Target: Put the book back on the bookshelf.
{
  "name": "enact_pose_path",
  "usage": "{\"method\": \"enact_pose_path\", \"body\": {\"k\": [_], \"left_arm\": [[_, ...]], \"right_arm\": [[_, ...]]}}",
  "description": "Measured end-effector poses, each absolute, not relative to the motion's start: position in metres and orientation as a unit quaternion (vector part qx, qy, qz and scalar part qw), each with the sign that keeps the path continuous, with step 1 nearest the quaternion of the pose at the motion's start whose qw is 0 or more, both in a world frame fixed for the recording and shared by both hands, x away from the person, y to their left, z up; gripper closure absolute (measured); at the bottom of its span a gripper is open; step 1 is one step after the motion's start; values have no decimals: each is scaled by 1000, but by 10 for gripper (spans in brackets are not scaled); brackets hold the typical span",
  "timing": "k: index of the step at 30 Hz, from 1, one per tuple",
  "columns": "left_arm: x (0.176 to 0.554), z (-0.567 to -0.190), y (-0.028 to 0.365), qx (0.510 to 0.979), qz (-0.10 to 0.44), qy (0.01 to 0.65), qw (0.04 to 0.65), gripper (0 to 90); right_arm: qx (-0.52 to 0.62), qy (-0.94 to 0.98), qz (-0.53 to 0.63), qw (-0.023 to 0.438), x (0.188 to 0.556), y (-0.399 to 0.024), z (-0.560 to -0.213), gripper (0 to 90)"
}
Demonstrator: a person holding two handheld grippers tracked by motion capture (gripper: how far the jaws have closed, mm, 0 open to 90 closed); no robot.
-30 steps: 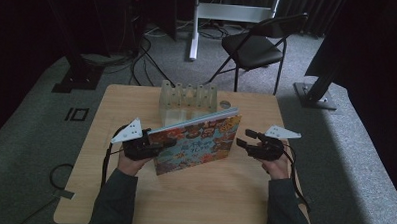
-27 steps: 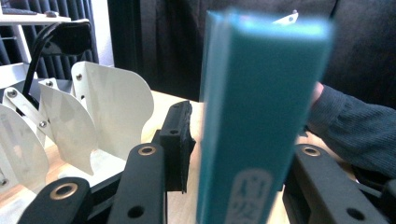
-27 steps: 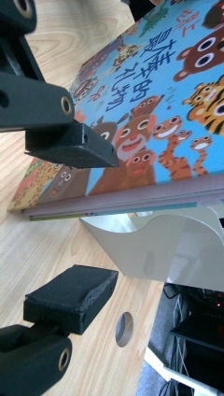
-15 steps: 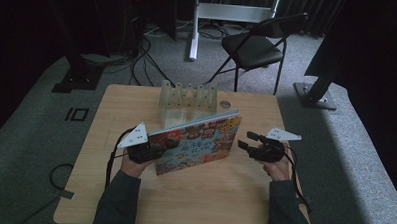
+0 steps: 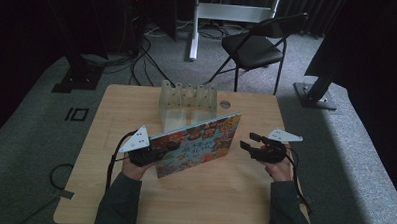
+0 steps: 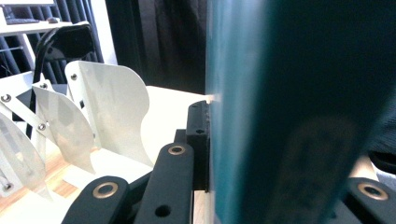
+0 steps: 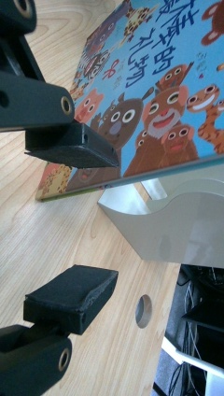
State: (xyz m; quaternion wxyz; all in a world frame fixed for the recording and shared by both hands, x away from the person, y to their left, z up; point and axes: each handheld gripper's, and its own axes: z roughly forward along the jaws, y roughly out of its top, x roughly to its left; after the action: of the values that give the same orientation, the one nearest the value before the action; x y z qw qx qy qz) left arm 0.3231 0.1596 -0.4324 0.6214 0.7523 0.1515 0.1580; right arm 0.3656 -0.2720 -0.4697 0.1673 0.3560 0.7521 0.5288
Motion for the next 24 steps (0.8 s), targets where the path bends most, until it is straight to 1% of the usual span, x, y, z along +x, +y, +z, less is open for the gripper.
{"method": "enact_pose_path", "body": {"k": [4,8,15,17,19,24], "left_arm": [[323,-435,159,744,159,158,629,782],[325,-439,157,745,150,163,629,724],[327,-444,155,739,142,166,637,701],[326,-444,154,739,146,168,636,707],[324,-444,153,740,161,163,632,775],[320,-444,151,740,175,162,629,791]], "right_arm": [[360,752,526,168,365,-275,-472,391],[364,752,524,168,365,-277,-474,391],[370,752,519,168,364,-281,-478,391],[371,752,518,168,364,-282,-479,391],[373,752,517,167,363,-283,-480,391],[378,751,515,167,363,-286,-482,391]]}}
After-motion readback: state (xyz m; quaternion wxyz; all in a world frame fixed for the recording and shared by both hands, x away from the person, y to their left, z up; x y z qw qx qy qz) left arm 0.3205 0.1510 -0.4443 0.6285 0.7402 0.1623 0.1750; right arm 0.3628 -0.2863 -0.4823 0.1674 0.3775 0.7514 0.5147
